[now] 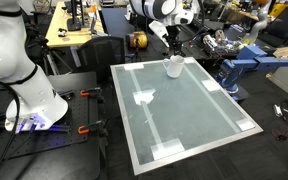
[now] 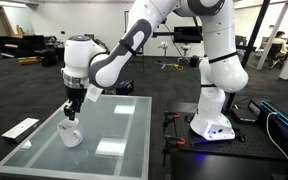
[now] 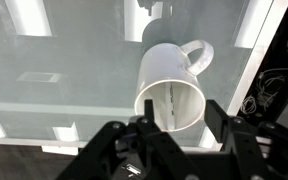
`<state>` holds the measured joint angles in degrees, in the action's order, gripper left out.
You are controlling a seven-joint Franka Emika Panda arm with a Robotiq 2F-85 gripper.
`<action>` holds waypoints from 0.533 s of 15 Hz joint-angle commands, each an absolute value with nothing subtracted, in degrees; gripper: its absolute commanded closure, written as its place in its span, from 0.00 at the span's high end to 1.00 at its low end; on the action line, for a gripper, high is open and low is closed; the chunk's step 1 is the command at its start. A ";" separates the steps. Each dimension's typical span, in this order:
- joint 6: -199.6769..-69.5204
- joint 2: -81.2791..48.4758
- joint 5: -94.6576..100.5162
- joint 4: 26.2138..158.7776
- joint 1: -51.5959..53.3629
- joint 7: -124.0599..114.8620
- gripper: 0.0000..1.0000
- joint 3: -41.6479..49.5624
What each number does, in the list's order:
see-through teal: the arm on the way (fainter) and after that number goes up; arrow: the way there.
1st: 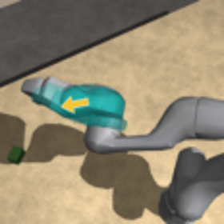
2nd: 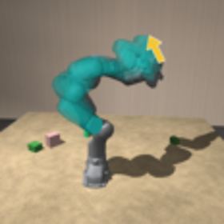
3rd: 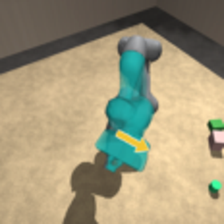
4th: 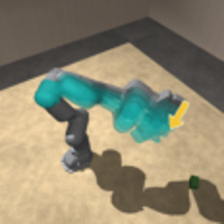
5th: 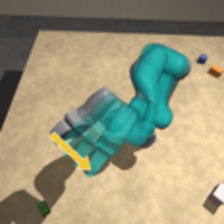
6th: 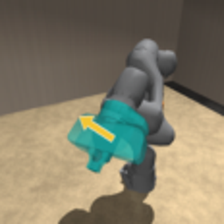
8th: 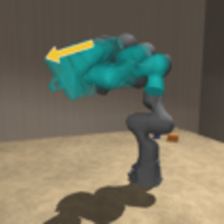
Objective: Take the green pen out of the white mug and place it on the table
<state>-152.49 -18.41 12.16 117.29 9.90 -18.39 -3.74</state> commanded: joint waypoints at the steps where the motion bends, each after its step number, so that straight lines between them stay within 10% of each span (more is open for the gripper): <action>1: -152.14 -20.44 12.29 114.61 10.89 -15.96 0.40 -2.66; 8: -151.13 -24.61 11.00 110.75 10.55 -13.18 0.46 -2.71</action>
